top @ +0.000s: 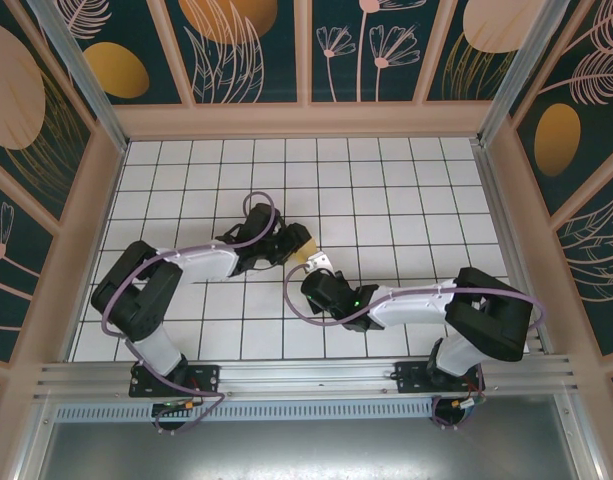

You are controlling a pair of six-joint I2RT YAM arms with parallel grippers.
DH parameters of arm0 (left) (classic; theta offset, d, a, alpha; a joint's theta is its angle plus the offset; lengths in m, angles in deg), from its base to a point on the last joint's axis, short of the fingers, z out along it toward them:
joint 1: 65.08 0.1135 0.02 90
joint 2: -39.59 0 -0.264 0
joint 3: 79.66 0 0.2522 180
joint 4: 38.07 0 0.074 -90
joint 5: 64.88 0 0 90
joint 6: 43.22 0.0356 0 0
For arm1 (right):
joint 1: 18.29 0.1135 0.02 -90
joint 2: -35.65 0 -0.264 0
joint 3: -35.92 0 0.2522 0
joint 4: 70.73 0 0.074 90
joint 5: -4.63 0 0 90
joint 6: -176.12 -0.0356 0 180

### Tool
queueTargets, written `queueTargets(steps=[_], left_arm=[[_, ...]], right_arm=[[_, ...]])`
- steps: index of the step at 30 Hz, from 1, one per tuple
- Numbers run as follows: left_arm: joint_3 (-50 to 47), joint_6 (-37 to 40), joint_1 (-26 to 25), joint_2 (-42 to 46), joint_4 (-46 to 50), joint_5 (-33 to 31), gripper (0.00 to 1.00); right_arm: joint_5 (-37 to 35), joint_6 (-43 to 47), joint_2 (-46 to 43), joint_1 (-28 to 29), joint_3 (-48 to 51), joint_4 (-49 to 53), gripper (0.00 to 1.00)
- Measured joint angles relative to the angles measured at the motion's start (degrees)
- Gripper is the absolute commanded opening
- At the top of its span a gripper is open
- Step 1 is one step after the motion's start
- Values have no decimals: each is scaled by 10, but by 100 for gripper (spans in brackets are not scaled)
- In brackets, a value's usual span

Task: Fold a paper plane with a square sheet of paper (pick it up from the middle)
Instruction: Fold the wing for the fifth time at the center of the table.

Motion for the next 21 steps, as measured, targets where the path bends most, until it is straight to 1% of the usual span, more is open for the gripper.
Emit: queueTargets(steps=[2,3,6,7,10,12,13,16,21], left_arm=[[6,2,0,-8,5,1,47],[8,3,0,-11,8,2,42],[8,5,1,-13,21,2,23],[8,7,1,-13,25,2,18],[8,8,1,-13,33,2,8],[8,8,1,-13,36,2,3],[8,8,1,-13,37,2,2],[8,9,1,-13,38,2,0],[10,9,1,-13,41,2,0]], right_arm=[[3,1,0,0,0,-3,3],[5,2,0,0,0,-5,3],[5,5,0,0,0,-6,6],[5,6,0,-1,0,-6,7],[5,7,0,-1,0,-5,10],[5,7,0,-1,0,-5,12],[5,7,0,-1,0,-5,13],[5,7,2,-1,-1,-3,15],[2,9,12,-1,-1,1,16]])
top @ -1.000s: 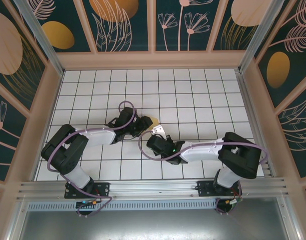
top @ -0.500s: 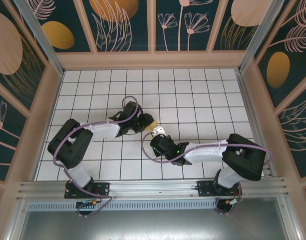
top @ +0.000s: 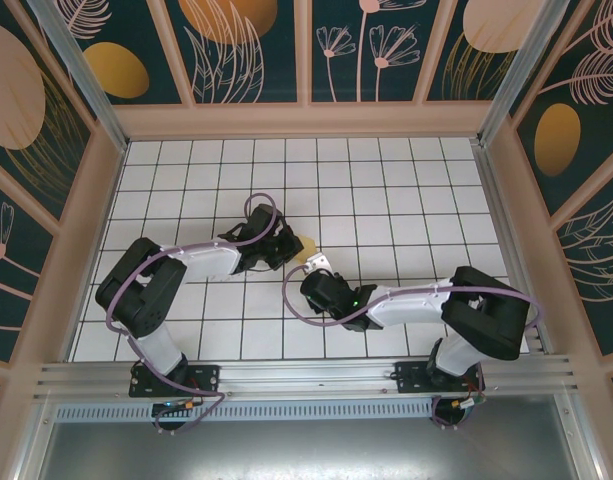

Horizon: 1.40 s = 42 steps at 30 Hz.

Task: Fold a paper plane with a square sheet of paper (pick it up from the middle)
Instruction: Fold the wing for the fifth time at the center of the table.

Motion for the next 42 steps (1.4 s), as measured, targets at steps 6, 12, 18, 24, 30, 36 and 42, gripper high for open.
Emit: queueTargets(steps=[6,12,18,24,30,36,42], left_arm=[[0,0,0,0,2,0,0],[0,0,0,0,2,0,14],[-1,5,0,17,19,-11,40],[-35,4,0,133,33,-82,61],[-71,2,0,222,35,-151,64],[-88,2,0,217,35,-155,56],[-88,3,0,190,12,-133,50]], right_arm=[[-5,2,1,-2,-4,2,11],[-3,2,1,-6,-5,2,0],[45,1,1,-26,-3,-6,0],[175,-15,-33,-91,32,-55,0],[304,-53,-64,-156,83,-130,0],[392,-87,-65,-191,112,-178,0],[452,-123,-61,-218,132,-233,0]])
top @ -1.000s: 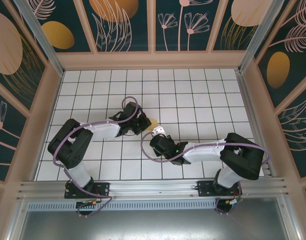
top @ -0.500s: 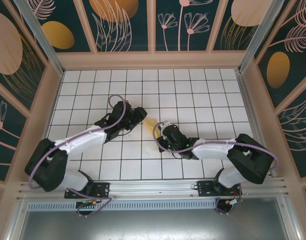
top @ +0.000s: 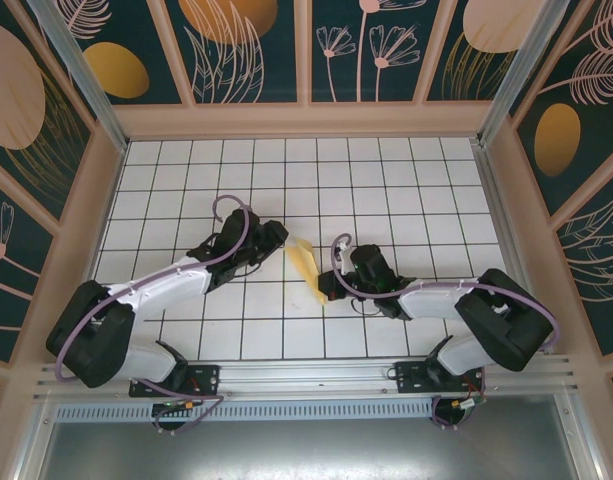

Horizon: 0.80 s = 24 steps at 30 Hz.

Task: Fold a paper plane with a square sheet of paper (pick it up from the middle)
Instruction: Fold the wing for the fifth time at the center of the table.

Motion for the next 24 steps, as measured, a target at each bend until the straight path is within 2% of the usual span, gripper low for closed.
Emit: queueTargets(steps=[9,24], left_arm=[[-13,-1,0,-18,-37,41,47],[-33,-1,0,-30,-54,60,46]], right_arm=[[50,-53,40,-25,13,-48,0],[69,-75,61,-37,15,-53,0]])
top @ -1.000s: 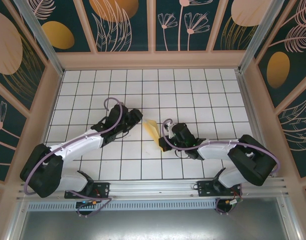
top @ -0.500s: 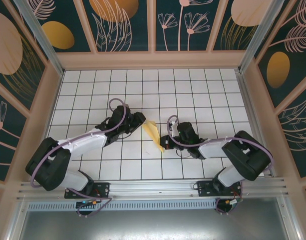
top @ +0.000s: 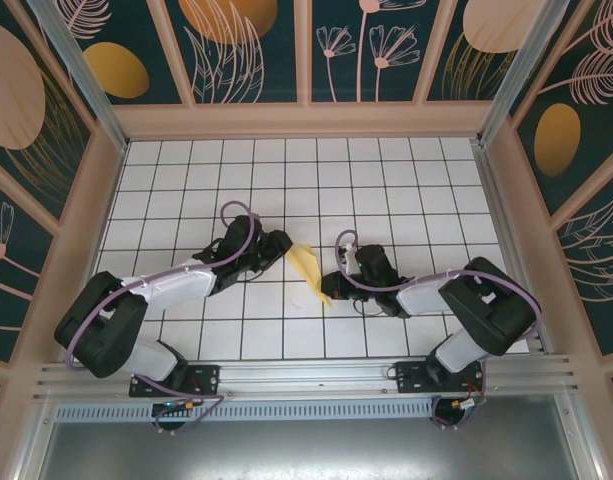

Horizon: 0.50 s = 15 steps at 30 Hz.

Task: Fold a paper plane with a square sheet of paper (pick it up from the middle)
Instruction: Fold the wing for the fifth time at the center of the table.

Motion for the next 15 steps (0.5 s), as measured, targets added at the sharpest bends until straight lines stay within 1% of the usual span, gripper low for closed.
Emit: queueTargets(steps=[5,9,15], left_arm=[[-12,0,0,15,0,-10,47],[-21,-4,0,33,-5,-23,47],[-22,-6,0,36,-9,-28,47]], right_arm=[[8,-2,8,-6,-1,-1,0],[13,-2,35,-10,-9,-1,0],[29,-1,70,-13,-40,-5,0]])
